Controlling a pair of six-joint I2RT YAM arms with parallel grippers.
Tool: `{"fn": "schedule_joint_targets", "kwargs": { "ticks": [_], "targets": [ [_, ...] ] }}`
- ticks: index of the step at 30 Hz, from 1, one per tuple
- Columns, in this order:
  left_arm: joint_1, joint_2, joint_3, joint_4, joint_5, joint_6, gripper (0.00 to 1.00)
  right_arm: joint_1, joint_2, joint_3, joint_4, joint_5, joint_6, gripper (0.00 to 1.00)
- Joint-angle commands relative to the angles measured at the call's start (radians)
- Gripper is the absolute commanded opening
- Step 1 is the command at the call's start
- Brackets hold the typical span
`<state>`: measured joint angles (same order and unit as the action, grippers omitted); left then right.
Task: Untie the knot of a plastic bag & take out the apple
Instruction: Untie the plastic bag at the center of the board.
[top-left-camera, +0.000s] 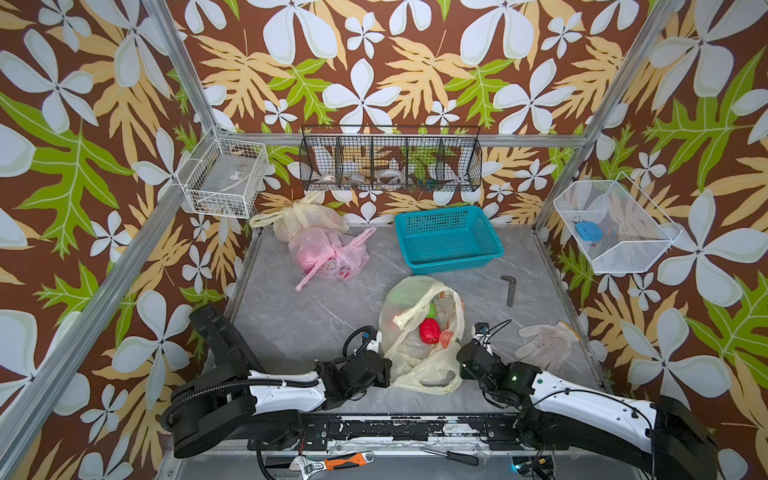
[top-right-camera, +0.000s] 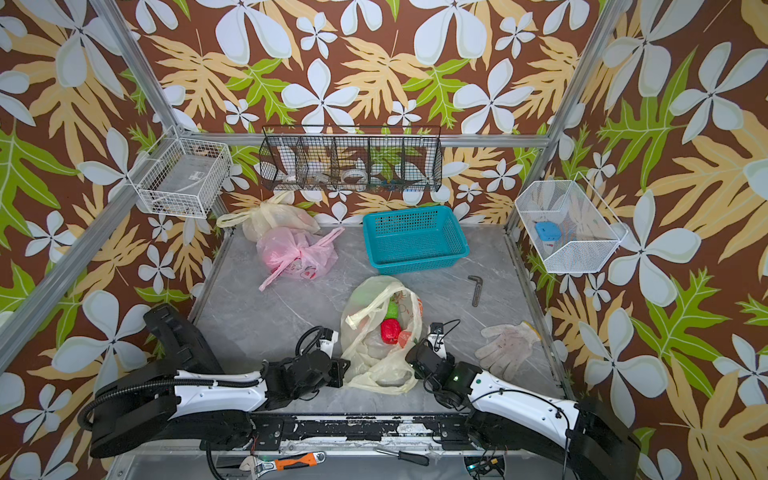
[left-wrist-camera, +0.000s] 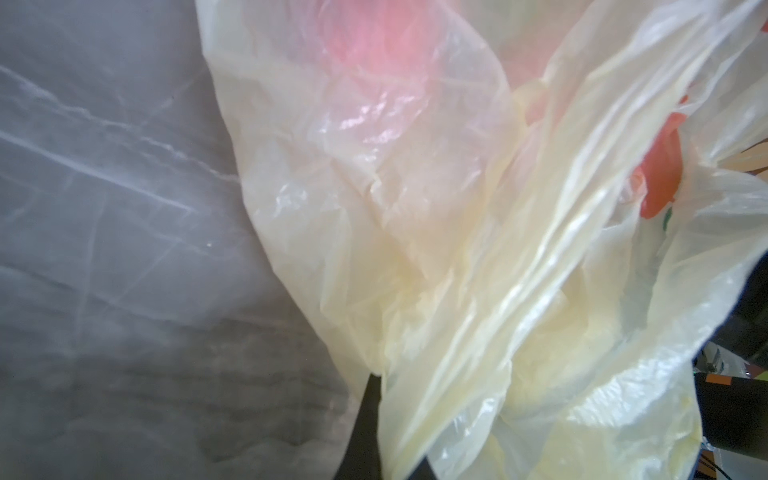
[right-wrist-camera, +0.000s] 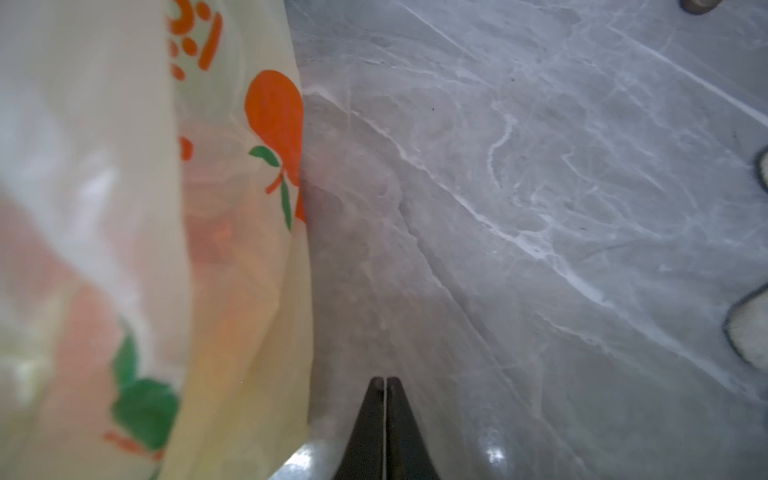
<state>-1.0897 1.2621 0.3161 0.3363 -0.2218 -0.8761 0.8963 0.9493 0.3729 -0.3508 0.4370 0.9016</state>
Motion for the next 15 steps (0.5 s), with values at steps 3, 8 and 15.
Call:
{"fn": "schedule_joint_targets", "kwargs": {
  "ticks": [3, 8, 15],
  "targets": [
    [0.000, 0.007, 0.045, -0.001, -0.029, 0.044, 0.00, 0.000, 0.018, 0.198, -0.195, -0.072, -0.082, 0.51],
    [-0.001, 0.024, 0.085, -0.022, -0.047, 0.063, 0.00, 0.000, 0.028, 0.435, -0.384, -0.097, -0.133, 0.52],
    [-0.001, 0.045, 0.115, -0.020, -0.037, 0.042, 0.00, -0.001, 0.186, 0.750, -0.549, -0.118, -0.302, 0.52]
  ]
}}
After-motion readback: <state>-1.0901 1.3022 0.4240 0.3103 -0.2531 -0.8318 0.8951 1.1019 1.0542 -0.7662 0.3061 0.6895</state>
